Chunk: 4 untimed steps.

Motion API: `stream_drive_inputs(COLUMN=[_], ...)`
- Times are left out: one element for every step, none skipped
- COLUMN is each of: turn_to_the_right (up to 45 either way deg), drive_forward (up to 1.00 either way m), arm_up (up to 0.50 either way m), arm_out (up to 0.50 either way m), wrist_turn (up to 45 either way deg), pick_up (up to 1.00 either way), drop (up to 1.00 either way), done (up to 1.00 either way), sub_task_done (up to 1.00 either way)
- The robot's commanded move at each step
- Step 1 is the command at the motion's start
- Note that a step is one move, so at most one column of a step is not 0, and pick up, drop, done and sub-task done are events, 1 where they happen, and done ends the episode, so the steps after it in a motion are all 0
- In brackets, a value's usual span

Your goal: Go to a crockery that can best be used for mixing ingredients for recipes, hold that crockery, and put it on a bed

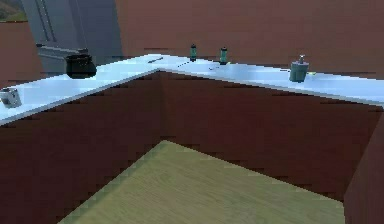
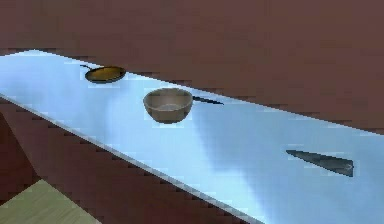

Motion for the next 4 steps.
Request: stream_drive_inputs(turn_to_the_right=[0.0, 0.0, 0.0, 0.0], drive_forward=[0.00, 0.00, 0.00, 0.00], arm_up=[0.50, 0.38, 0.00, 0.00], arm_out=[0.00, 0.00, 0.44, 0.00], wrist_turn=[0.0, 0.0, 0.0, 45.0], pick_up=[0.00, 0.00, 0.00, 0.00], drop=[0.00, 0.00, 0.00, 0.00], done=[0.00, 0.00, 0.00, 0.00], sub_task_done=[0.00, 0.00, 0.00, 0.00])
